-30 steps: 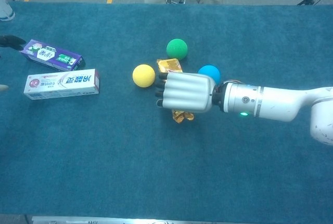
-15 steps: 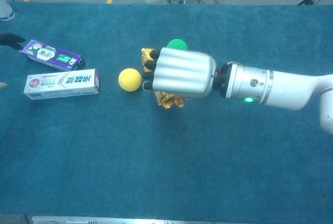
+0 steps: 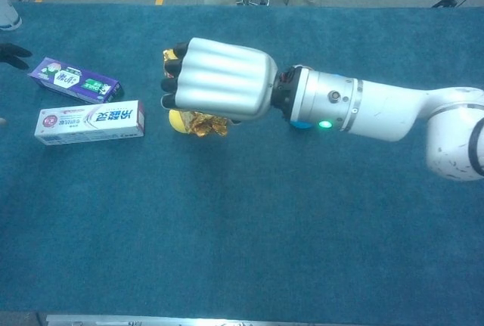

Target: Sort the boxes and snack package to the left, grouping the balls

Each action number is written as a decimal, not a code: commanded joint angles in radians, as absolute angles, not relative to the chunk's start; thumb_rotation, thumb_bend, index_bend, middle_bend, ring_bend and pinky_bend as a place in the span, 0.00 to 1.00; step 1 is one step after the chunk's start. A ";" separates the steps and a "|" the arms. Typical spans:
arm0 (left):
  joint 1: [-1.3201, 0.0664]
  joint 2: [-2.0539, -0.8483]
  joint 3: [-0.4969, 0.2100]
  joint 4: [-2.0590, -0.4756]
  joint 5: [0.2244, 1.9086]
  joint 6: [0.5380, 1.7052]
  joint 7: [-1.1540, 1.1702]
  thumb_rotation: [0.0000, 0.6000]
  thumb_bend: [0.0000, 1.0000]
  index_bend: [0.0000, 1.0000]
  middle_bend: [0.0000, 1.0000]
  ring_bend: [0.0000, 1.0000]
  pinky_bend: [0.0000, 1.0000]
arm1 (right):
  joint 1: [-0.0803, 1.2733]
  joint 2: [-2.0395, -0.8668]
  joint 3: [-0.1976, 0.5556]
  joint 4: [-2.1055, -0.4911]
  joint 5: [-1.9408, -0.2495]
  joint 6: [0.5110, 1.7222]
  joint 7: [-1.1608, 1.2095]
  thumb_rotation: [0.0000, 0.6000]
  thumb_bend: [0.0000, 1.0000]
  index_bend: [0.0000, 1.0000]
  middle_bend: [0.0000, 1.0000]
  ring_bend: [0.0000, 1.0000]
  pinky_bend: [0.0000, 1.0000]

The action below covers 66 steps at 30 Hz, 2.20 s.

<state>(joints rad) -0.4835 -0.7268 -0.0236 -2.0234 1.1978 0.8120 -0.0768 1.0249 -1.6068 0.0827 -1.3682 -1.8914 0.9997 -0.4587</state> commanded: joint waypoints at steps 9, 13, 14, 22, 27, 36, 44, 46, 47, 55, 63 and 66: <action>-0.473 -0.710 -0.021 -2.043 1.196 0.826 -0.065 1.00 0.27 0.00 0.12 0.00 0.14 | 1.109 -1.729 0.148 -1.266 -1.827 0.924 -0.464 1.00 0.00 0.63 0.50 0.38 0.40; -0.469 -0.708 -0.020 -2.043 1.199 0.827 -0.065 1.00 0.27 0.00 0.12 0.00 0.14 | 1.120 -1.759 0.167 -1.232 -1.786 0.897 -0.489 1.00 0.00 0.63 0.50 0.37 0.40; -0.469 -0.708 -0.019 -2.042 1.199 0.827 -0.065 1.00 0.27 0.00 0.12 0.00 0.14 | 1.123 -1.765 0.171 -1.225 -1.778 0.893 -0.493 1.00 0.00 0.63 0.50 0.37 0.40; -0.469 -0.707 -0.020 -2.044 1.195 0.822 -0.062 1.00 0.27 0.00 0.12 0.00 0.14 | 1.145 -1.822 0.183 -1.165 -1.745 0.895 -0.505 1.00 0.00 0.63 0.48 0.35 0.40; -0.473 -0.709 -0.021 -2.048 1.188 0.818 -0.052 1.00 0.27 0.00 0.12 0.00 0.14 | 1.166 -1.852 0.171 -1.141 -1.754 0.895 -0.519 1.00 0.00 0.63 0.47 0.34 0.40; -0.467 -0.707 -0.021 -2.055 1.186 0.828 -0.048 1.00 0.27 0.00 0.12 0.00 0.14 | 1.159 -1.881 0.182 -1.155 -1.691 0.860 -0.642 1.00 0.00 0.16 0.27 0.19 0.28; -0.465 -0.702 -0.024 -2.057 1.196 0.829 -0.055 1.00 0.27 0.00 0.12 0.00 0.14 | 1.125 -1.826 0.205 -1.250 -1.600 0.834 -0.728 1.00 0.00 0.01 0.17 0.12 0.23; -0.466 -0.701 -0.025 -2.058 1.199 0.827 -0.056 1.00 0.27 0.00 0.12 0.00 0.14 | 1.117 -1.800 0.204 -1.278 -1.596 0.844 -0.716 1.00 0.00 0.01 0.17 0.12 0.23; -0.467 -0.701 -0.025 -2.057 1.199 0.827 -0.057 1.00 0.27 0.00 0.12 0.00 0.14 | 1.112 -1.788 0.203 -1.292 -1.593 0.847 -0.709 1.00 0.00 0.01 0.17 0.12 0.23; -0.470 -0.706 -0.026 -2.048 1.203 0.817 -0.061 1.00 0.27 0.00 0.12 0.00 0.14 | 1.074 -1.622 0.155 -1.451 -1.543 0.787 -0.598 1.00 0.00 0.07 0.21 0.12 0.29; -0.468 -0.710 -0.023 -2.043 1.209 0.814 -0.065 1.00 0.27 0.00 0.12 0.00 0.14 | 1.039 -1.534 0.104 -1.508 -1.432 0.709 -0.586 1.00 0.00 0.16 0.27 0.17 0.40; -0.468 -0.714 -0.023 -2.038 1.209 0.810 -0.069 1.00 0.27 0.00 0.12 0.00 0.14 | 1.033 -1.532 0.096 -1.503 -1.395 0.695 -0.591 1.00 0.00 0.16 0.27 0.17 0.40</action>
<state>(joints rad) -0.4682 -0.7141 -0.0229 -2.0387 1.2087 0.8105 -0.0689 1.0392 -1.5364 0.1038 -1.5030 -1.4096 0.7053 -0.5877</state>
